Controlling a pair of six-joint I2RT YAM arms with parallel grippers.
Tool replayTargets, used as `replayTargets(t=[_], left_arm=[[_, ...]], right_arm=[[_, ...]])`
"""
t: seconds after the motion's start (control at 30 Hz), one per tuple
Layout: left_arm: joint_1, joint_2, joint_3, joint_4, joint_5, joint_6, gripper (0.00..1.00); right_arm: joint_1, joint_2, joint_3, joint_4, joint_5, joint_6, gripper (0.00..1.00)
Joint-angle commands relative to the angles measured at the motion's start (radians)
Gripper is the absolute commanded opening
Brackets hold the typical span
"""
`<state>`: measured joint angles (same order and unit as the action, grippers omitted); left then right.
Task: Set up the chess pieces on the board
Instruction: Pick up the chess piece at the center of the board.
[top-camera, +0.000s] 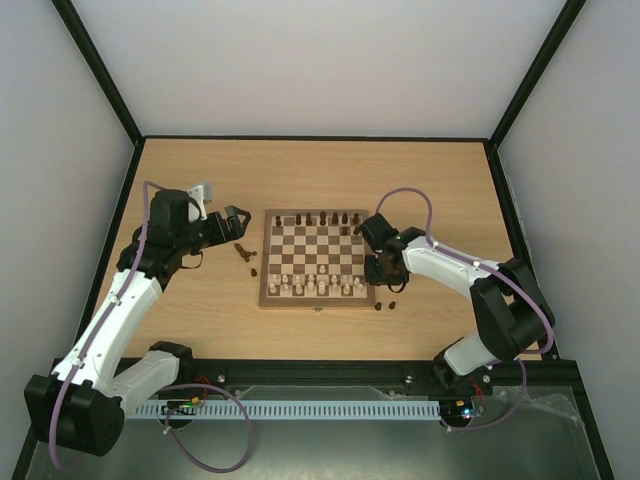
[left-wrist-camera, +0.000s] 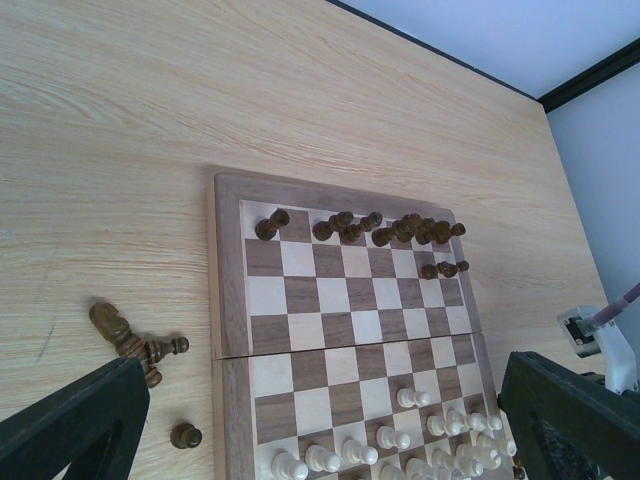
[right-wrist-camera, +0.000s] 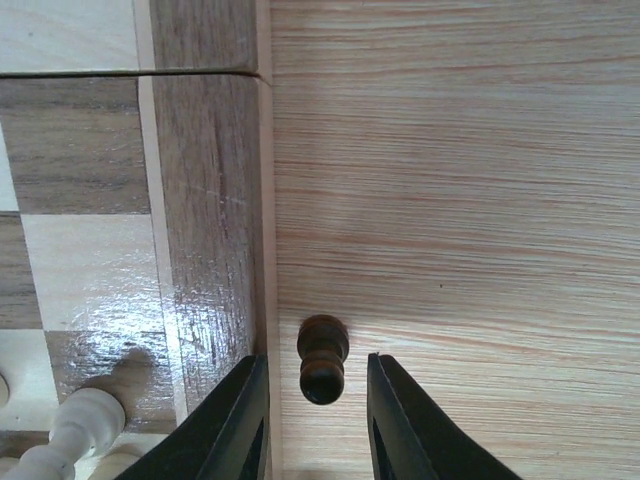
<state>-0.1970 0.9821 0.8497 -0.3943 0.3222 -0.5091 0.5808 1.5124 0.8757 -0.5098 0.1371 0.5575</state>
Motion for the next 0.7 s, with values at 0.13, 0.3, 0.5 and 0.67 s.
replayTargets(t=[0.13, 0.3, 0.5, 0.67], left_arm=[[0.005, -0.002, -0.008, 0.008, 0.012, -0.007, 0.99], [0.005, -0.003, -0.008, 0.01, 0.013, -0.009, 0.99], [0.005, -0.002, -0.012, 0.013, 0.017, -0.011, 1.0], [0.005, -0.004, -0.008, 0.012, 0.017, -0.01, 0.99]], right_arm=[[-0.018, 0.006, -0.02, -0.027, 0.027, -0.002, 0.27], [-0.018, 0.011, -0.02, -0.022, 0.02, -0.006, 0.26], [-0.018, 0.024, -0.022, -0.014, 0.016, -0.011, 0.23], [-0.019, 0.035, -0.02, -0.01, 0.013, -0.014, 0.19]])
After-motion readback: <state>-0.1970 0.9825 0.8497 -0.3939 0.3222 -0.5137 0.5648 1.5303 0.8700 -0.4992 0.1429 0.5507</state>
